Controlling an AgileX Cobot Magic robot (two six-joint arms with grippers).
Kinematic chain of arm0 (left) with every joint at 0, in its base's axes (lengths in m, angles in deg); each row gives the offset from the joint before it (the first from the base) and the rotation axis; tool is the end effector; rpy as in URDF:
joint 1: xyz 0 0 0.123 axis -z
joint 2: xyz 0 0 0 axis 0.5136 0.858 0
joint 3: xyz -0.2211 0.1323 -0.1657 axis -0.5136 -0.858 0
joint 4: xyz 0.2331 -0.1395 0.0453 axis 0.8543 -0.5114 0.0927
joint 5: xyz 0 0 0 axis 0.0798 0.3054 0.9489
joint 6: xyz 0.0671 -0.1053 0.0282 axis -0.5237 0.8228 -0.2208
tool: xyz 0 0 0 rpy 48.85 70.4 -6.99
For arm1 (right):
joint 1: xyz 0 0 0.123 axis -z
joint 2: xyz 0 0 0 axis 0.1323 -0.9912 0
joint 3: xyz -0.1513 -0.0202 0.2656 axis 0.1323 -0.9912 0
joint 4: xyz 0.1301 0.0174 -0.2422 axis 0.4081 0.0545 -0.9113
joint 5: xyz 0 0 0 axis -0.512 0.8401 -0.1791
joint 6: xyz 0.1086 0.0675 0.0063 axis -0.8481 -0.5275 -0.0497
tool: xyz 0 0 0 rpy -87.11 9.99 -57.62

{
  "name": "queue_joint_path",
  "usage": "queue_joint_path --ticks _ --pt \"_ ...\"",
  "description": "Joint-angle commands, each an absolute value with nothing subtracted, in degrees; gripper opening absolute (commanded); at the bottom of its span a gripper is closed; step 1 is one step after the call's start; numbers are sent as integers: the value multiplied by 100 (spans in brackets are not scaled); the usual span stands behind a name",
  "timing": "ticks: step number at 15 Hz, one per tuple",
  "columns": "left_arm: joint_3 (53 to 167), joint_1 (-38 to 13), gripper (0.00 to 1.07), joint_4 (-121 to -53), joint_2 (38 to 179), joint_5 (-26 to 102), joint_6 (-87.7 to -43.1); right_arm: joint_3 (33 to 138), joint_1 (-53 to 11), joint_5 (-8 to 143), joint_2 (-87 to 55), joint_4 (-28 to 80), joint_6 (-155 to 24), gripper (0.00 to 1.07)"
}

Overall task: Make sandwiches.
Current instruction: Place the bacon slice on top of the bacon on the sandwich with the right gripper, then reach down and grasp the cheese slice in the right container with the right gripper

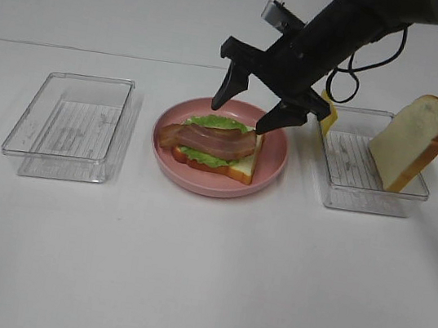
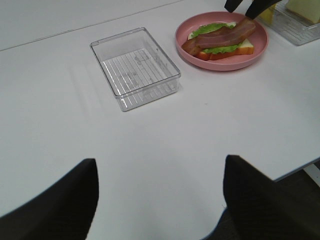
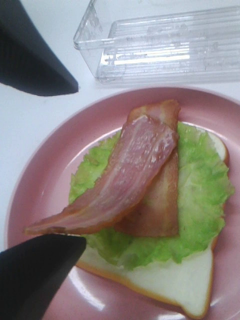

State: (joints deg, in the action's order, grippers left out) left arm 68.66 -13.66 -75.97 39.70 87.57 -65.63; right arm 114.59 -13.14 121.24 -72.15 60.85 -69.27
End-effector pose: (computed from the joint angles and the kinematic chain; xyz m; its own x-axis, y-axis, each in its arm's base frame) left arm 0.0233 -0.0146 0.2753 -0.4043 0.1660 -0.8994 0.3589 0.9333 0.0109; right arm 0.4561 0.2334 0.1531 -0.9840 0.0122 -0.1776 -0.0846 0.8458 0.5267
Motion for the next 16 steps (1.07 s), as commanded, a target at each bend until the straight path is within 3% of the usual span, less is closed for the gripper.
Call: queue_joint_path --ticks 1,6,10,13,16 --pt "6837 -1366 68 -7591 3850 8688 -6517 11723 -1297 12731 -6912 5884 -6829 73" --pt "6837 -1366 68 -7591 3850 8688 -6517 13001 -1297 14204 -6894 3988 -7591 73" --pt "6837 -1366 68 -7591 3850 8688 -6517 13127 -1291 14158 -6923 2830 -8004 73" --pt "6837 -1366 68 -7591 3850 8688 -6517 13127 -1153 13889 -7147 2687 -8067 66" --pt "6837 -1366 68 -7591 3850 8688 -6517 13144 -936 13699 -7376 2853 -7947 65"
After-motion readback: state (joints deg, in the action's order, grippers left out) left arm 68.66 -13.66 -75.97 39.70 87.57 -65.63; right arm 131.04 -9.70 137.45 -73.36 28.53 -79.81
